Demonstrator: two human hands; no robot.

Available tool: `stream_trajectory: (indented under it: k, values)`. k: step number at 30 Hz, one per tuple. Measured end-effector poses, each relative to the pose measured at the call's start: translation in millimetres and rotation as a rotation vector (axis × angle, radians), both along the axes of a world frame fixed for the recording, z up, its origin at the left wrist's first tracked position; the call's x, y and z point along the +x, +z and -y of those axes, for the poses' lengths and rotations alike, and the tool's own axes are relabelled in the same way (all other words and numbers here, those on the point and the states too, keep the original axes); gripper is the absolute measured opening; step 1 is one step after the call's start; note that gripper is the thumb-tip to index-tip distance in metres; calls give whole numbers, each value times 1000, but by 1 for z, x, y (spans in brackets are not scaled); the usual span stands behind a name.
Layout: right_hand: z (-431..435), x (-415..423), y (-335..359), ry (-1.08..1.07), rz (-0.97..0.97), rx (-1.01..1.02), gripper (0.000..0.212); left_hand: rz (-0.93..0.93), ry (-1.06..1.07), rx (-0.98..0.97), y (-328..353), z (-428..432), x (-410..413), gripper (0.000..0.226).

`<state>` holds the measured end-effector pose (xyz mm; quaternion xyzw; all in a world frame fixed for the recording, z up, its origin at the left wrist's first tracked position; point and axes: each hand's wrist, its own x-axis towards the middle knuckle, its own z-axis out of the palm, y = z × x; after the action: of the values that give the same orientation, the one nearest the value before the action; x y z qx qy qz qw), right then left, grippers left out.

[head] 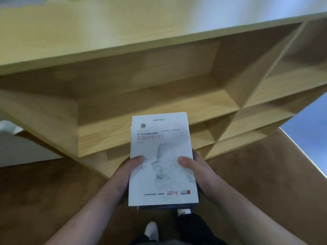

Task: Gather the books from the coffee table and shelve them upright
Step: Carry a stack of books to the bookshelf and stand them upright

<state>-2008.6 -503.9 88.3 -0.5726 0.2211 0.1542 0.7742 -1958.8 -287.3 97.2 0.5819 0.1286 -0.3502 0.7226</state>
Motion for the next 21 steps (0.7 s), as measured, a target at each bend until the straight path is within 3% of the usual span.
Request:
stream_trajectory:
  k: [2, 6, 16, 21]
  values:
    - [14, 28, 6, 25, 10, -10, 44, 22, 76, 3, 3, 15, 20, 25]
    - [40, 85, 16, 101, 28, -35, 42, -6, 149, -15, 8, 40, 60, 31]
    - [50, 204, 12, 274, 242, -80, 60, 161, 264, 13, -4, 41, 154, 38]
    - [31, 234, -11, 259, 376, -161, 57, 281, 336, -26, -38, 17, 199, 89]
